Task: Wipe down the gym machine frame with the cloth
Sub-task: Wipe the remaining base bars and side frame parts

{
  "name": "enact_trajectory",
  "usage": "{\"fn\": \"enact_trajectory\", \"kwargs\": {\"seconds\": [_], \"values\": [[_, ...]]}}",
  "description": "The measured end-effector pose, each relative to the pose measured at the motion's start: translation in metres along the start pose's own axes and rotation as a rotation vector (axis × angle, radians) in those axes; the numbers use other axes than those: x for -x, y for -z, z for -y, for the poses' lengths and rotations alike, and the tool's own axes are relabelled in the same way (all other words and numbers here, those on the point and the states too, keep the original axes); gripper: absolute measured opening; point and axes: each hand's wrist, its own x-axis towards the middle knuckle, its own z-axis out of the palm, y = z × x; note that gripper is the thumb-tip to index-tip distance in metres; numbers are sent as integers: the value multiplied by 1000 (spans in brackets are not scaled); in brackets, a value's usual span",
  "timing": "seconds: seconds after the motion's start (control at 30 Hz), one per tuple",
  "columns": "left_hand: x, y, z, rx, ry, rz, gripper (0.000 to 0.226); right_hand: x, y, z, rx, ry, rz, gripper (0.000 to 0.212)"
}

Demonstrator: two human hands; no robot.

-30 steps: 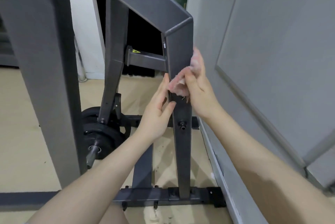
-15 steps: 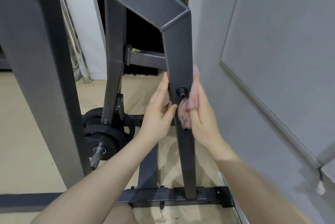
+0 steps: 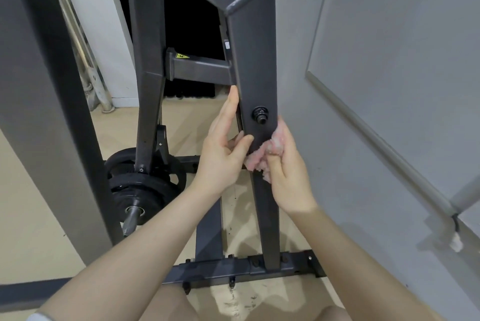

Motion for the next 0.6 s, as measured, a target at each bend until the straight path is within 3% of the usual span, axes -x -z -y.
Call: {"fn": "enact_trajectory", "kwargs": {"seconds": [0.07, 0.17, 0.3, 0.43, 0.6], "values": [[-2, 3, 0, 14, 7, 24, 78, -7, -9, 6, 181, 139, -9, 55], [-3, 11, 0, -35, -7, 84, 74, -1, -12, -6, 389, 157, 31, 76], [-3, 25, -6, 112, 36, 177, 63, 28, 4, -32, 775, 333, 0, 74], [4, 36, -14, 241, 83, 154, 46, 15, 5, -31, 1182, 741, 212, 66], [30, 60, -1, 223, 98, 101, 39, -21, 11, -10, 1422, 975, 366, 49]]}}
